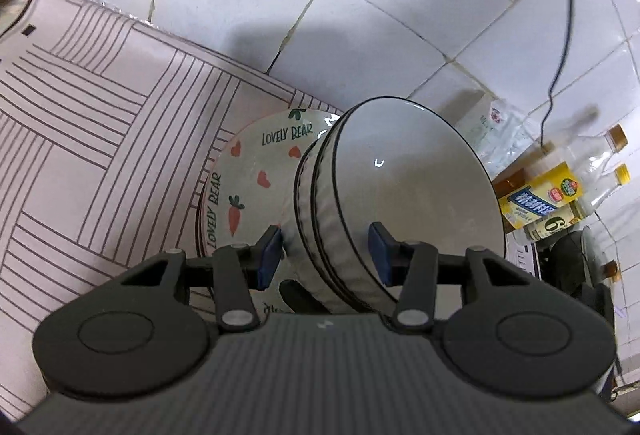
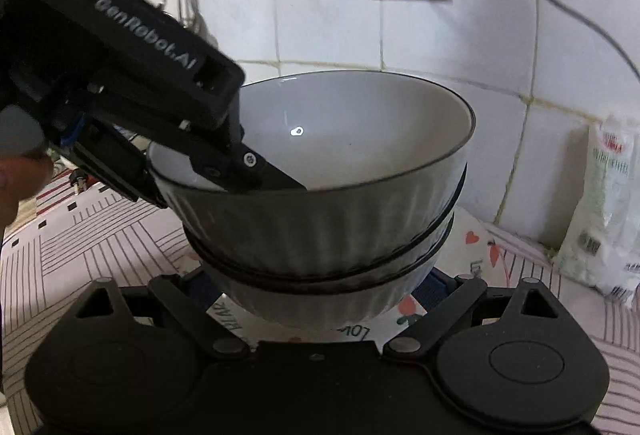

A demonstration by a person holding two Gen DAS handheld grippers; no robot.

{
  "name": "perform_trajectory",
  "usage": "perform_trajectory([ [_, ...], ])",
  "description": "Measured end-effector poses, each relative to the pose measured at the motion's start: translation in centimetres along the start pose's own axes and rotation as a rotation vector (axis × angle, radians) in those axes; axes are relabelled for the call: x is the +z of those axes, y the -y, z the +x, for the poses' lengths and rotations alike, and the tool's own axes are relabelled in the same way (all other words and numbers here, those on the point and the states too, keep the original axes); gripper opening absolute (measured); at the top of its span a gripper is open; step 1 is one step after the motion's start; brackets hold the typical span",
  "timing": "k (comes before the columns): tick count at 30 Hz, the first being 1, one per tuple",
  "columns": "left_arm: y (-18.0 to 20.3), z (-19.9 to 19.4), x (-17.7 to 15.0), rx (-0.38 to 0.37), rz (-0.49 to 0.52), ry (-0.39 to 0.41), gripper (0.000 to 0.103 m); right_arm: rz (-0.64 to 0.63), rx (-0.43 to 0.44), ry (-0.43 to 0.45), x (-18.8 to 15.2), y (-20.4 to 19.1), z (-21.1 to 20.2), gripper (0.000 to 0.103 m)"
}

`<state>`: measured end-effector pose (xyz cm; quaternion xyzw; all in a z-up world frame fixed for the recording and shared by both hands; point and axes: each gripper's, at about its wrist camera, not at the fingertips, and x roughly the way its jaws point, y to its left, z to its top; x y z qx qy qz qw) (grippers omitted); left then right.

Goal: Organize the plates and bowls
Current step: 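Lift the bowl stack and lower it onto the bunny plate, open left gripper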

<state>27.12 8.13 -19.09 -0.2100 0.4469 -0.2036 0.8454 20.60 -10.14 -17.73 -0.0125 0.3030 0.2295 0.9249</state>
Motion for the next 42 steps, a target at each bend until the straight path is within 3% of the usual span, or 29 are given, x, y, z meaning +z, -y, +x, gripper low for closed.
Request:
perform_trajectory([
  [7,0.3,0.9,0.1,0.022,0.031,0.005,0.045,0.035,0.002,-0.035,0.2,0.5,0.6,0.097],
  [21,-0.8,1.2,-0.4,0.011,-0.031,0.014,0.046,-0.012,-0.037,-0.063,0.1,-0.6,1.7,0.097],
  [28,-0.9,1.0,-0.7,0.023,-0.025,0.032,0.047,0.051,-0.071,-0.068,0.0,-1.4,1.8,0.099],
  [33,0.3,0.1,-1.3,0.13,0.06,0.103,0.052,0.13,-0.147,-0.105,0.5,-2.3,1.0,0.099],
  [42,2.3,-4.7,-2.4,0.158,0.149,0.178,0.062,0.217,-0.191,-0.099,-0.1,-4.1,-3.4,0.099],
])
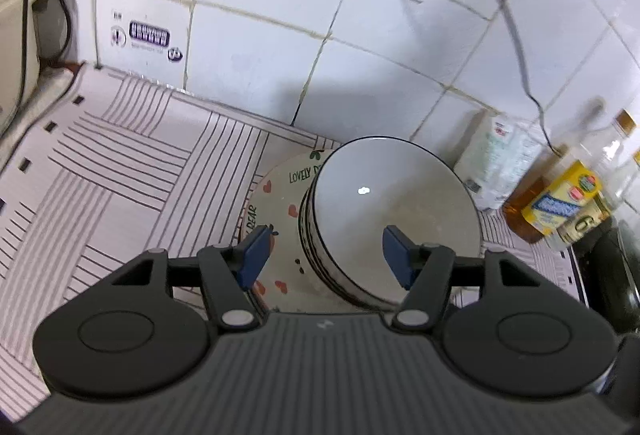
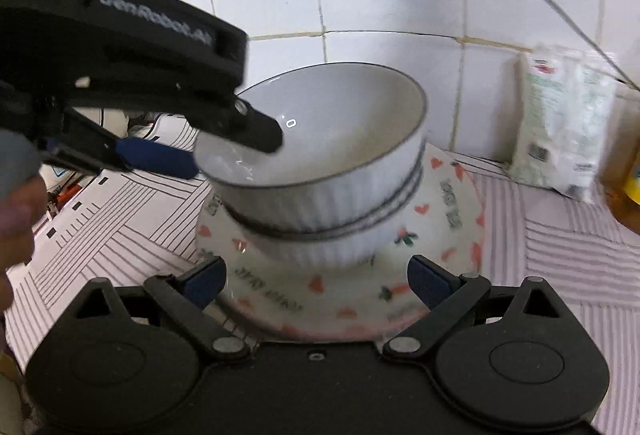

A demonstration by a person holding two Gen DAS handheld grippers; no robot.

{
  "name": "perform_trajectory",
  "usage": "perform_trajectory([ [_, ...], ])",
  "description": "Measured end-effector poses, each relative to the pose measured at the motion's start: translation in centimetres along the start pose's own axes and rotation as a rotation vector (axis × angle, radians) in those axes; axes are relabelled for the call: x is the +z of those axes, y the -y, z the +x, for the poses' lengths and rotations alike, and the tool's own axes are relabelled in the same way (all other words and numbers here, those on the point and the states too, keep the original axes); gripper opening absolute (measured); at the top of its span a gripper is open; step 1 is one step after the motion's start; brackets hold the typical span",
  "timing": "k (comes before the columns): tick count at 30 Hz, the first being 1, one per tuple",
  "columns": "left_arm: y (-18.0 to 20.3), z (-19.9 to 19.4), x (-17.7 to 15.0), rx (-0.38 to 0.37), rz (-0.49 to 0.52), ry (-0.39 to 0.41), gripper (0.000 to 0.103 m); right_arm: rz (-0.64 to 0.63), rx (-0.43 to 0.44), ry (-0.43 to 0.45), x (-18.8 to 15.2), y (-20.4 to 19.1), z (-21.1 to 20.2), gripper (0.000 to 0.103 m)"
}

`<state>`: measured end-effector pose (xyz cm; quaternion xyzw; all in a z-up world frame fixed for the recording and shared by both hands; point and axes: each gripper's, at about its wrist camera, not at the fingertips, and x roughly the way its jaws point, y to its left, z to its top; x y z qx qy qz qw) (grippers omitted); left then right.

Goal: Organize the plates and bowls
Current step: 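Lift the bowl stack and lower it onto the bunny plate, open left gripper, then pull the left gripper back from the bowl and plate stack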

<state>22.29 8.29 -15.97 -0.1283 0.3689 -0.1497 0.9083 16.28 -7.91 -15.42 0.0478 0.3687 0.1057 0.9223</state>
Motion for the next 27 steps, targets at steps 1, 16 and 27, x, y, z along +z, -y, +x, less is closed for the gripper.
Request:
perform_trajectory([
  [1,0.2,-0.6,-0.2,0.004,0.015,0.005,0.062,0.003,-0.014,0.008,-0.2,-0.1,-0.7,0.099],
  [16,3.4,-8.6,-2.3,0.07,0.176,0.064,0.1,0.116,-0.375,0.024,-0.2,2.7,-8.2,0.101],
  [27,3.9,-11.8,-2.3,0.23,0.222,0.007,0.103,0.213,-0.33,-0.048,3.0,4.5,-15.0,0.101],
])
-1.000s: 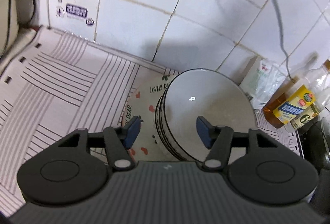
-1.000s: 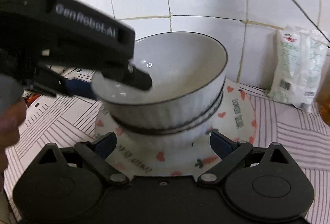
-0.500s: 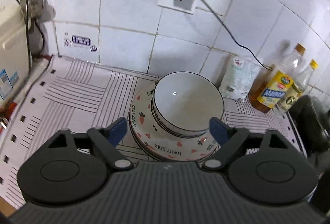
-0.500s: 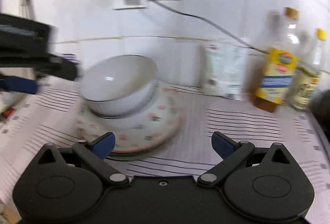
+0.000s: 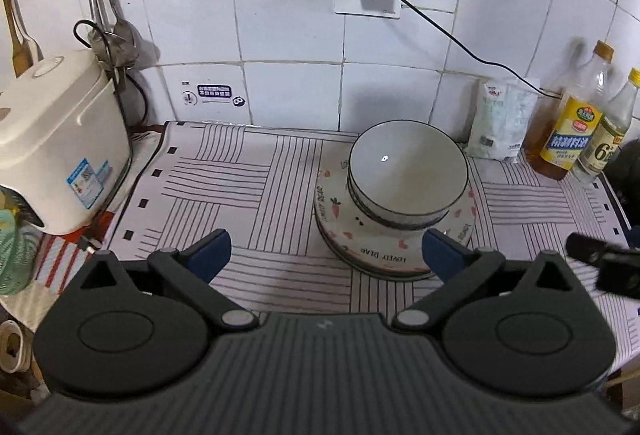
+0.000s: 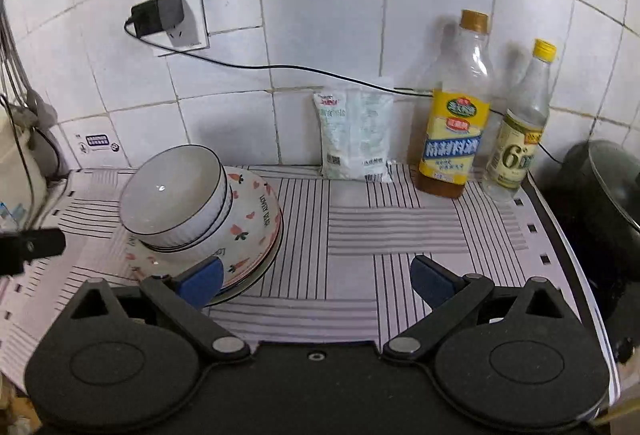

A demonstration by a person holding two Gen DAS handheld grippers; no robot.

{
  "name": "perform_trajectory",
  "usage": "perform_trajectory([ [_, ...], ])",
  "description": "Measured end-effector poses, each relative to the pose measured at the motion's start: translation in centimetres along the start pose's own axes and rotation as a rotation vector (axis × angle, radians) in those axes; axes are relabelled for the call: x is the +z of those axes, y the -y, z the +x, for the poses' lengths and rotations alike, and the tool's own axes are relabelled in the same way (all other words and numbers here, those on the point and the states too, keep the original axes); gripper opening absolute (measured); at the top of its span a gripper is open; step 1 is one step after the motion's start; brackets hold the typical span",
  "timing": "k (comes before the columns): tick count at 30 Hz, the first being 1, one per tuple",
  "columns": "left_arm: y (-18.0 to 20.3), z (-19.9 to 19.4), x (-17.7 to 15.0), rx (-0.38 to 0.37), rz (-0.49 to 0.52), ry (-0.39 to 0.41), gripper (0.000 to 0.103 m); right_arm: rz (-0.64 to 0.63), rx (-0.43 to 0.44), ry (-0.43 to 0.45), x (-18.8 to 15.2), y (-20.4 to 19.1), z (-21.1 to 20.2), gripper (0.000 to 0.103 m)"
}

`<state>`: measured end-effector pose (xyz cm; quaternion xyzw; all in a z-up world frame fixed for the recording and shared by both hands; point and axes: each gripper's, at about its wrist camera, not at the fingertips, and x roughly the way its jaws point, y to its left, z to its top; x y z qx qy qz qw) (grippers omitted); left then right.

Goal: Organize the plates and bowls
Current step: 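Pull the left gripper back from the bowl and plate stack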

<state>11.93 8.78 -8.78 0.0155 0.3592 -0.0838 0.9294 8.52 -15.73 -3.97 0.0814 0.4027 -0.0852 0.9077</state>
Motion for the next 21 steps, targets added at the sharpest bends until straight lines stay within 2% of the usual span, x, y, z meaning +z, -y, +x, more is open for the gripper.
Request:
perform_trajectory([
  [5,0.2,-1.9,-0.3,0.027,0.012,-0.015,0.103,0.004,-0.017,-0.047,0.4,0.1,-2.6,0.101],
  [10,0.1,-3.7,-0.6,0.024,0.026,-0.011,0.103,-0.004,-0.036,-0.043,0.2,-0.3,-4.8,0.101],
  [15,0.4,-5.5,-1.1,0.053,0.057,0.002,0.103,-0.014,-0.052,-0.032,0.1,-0.8,-7.0,0.101],
  [21,0.1,-8.0,-1.2,0.034,0.034,0.028,0.103,0.0,-0.108,0.013,-0.1,-1.1,-10.0,0.101],
])
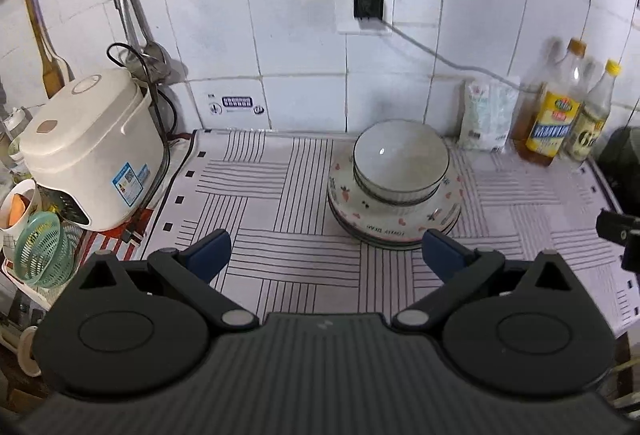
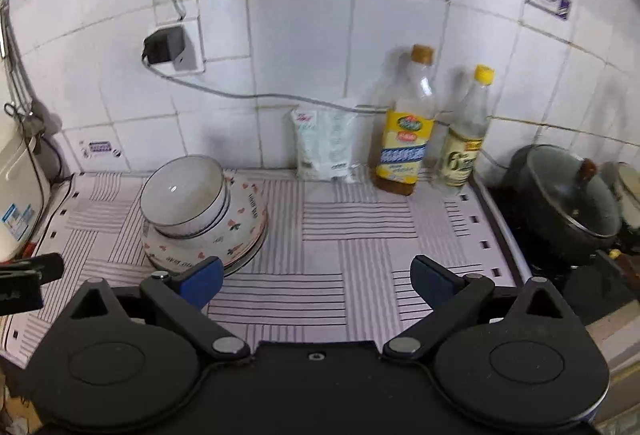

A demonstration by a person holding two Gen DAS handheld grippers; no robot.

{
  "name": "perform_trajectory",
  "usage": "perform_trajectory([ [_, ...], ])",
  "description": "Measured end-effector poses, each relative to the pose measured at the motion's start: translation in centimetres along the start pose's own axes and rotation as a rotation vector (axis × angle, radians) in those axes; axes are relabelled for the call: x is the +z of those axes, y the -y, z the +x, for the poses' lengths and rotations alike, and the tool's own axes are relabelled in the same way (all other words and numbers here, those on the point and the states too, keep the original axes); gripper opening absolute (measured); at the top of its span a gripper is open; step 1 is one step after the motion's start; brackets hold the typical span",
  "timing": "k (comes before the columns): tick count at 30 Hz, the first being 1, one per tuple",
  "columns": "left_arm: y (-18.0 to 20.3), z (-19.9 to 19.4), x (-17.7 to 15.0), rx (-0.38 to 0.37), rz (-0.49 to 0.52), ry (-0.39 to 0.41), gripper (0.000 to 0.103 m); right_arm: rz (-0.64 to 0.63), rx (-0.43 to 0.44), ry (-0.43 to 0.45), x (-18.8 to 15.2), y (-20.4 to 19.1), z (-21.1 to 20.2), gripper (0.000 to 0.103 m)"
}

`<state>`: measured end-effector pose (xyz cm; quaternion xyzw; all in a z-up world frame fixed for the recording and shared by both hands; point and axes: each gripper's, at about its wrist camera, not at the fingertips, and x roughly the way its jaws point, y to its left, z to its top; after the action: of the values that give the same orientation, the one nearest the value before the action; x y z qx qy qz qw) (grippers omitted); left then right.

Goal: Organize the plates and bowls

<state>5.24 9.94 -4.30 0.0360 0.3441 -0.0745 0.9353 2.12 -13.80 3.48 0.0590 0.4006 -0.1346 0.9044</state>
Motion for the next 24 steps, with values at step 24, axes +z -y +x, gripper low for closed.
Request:
perform_trajectory([
  [24,0.3,-4.2,-1.5,0.008,0.044,0.02,0.103,-0.035,-0.092,-0.02,-1.9,-1.0,-3.6,0.101],
])
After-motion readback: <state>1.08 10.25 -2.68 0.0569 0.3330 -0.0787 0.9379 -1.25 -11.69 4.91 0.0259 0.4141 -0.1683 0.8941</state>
